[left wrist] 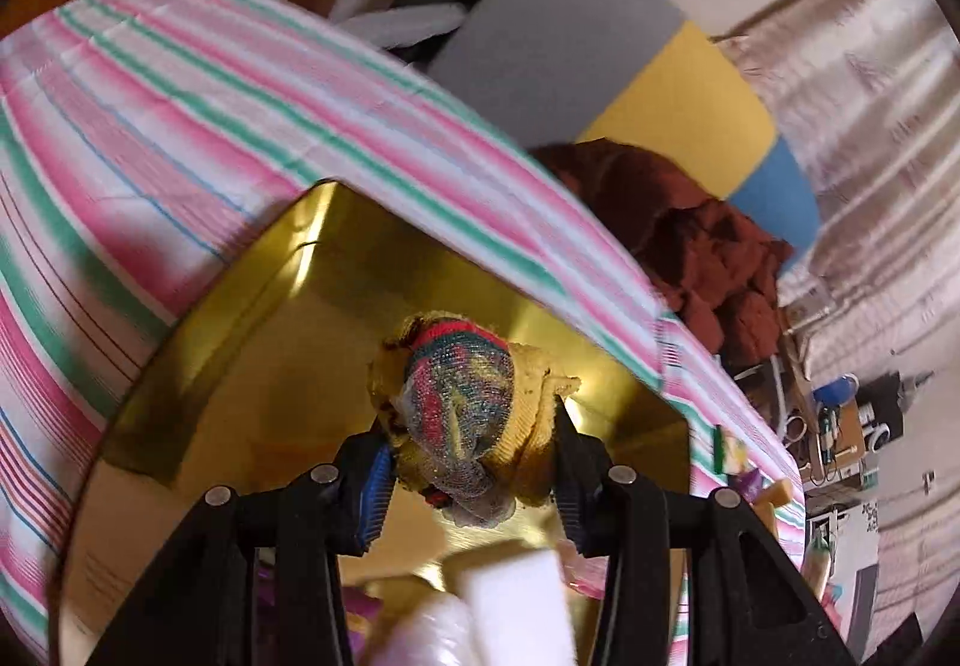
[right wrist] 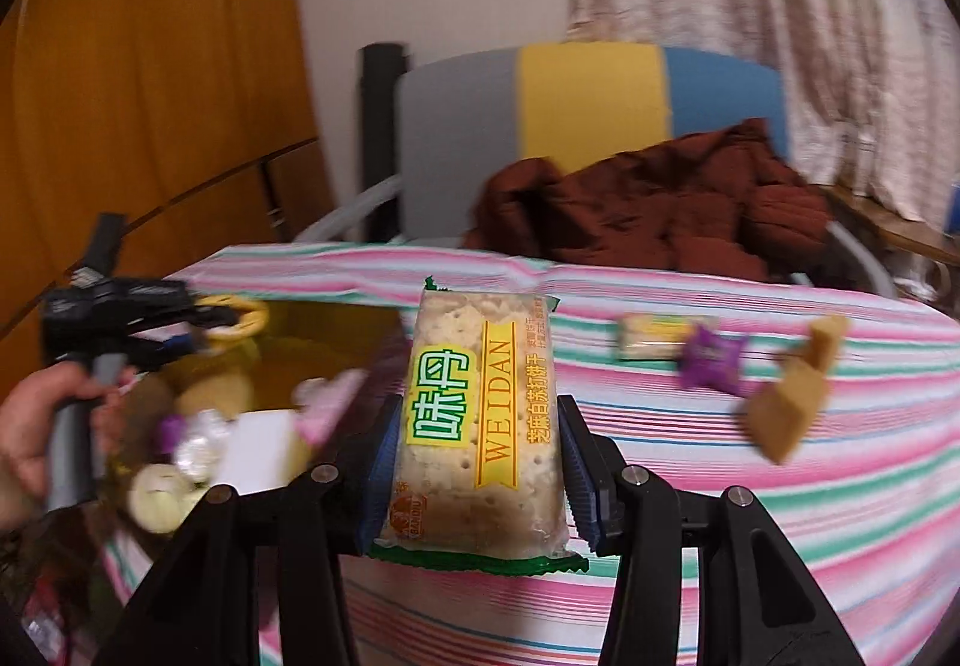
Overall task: Organize objects
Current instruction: 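Carry both into the tray and open both grippers to release them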
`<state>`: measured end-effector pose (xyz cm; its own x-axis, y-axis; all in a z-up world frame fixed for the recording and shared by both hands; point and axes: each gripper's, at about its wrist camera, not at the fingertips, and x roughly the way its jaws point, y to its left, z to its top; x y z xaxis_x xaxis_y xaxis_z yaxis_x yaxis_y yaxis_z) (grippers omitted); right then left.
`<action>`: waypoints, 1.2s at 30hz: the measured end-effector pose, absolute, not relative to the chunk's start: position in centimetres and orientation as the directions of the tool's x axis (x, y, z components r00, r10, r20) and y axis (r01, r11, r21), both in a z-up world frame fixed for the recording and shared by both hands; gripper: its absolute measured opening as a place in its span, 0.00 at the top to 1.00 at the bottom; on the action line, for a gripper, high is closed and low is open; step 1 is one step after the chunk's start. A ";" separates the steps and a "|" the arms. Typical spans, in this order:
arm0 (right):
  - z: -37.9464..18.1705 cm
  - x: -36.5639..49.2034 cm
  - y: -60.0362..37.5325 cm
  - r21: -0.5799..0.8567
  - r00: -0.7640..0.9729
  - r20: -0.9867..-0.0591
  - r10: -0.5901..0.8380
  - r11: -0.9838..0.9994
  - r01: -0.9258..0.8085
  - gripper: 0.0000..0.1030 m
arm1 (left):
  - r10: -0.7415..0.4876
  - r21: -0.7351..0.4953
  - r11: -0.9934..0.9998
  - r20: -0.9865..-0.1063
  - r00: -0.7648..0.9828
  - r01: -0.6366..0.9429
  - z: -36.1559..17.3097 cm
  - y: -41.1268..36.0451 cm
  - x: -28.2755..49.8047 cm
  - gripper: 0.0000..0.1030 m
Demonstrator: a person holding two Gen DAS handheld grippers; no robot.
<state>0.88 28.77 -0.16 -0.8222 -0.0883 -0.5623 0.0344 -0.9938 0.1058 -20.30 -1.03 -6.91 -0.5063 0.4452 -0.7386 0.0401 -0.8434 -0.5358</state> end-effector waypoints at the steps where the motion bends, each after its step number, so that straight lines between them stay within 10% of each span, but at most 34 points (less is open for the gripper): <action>1: -0.1 0.5 28.0 0.105 -0.814 -0.571 -0.108 -0.993 0.058 0.52 | 0.447 -0.539 -0.841 -0.741 -0.501 0.047 -7.1 -1.2 -20.6 0.56; 12: -0.4 -4.8 20.4 0.105 -0.714 -0.650 -0.260 -0.961 0.255 0.52 | 0.368 -0.471 -0.877 -0.787 -0.495 0.098 -8.4 -2.6 -23.0 0.45; 17: -1.1 -6.3 19.3 0.108 -0.685 -0.676 -0.271 -0.956 0.272 0.52 | 0.365 -0.475 -0.877 -0.758 -0.540 0.075 -6.9 -2.8 -21.2 0.25; 36: -5.9 -17.1 14.3 0.163 -0.521 -0.794 -0.314 -0.935 0.314 0.47 | 0.297 -0.467 -0.883 -0.646 -0.704 0.056 -3.8 -4.8 -8.5 0.24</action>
<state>-17.14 14.30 -5.86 -0.5212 -0.3136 -0.7937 0.3141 -0.9352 0.1633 -8.47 -4.82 -3.82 -0.7035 0.2966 -0.6458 0.0561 -0.8827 -0.4665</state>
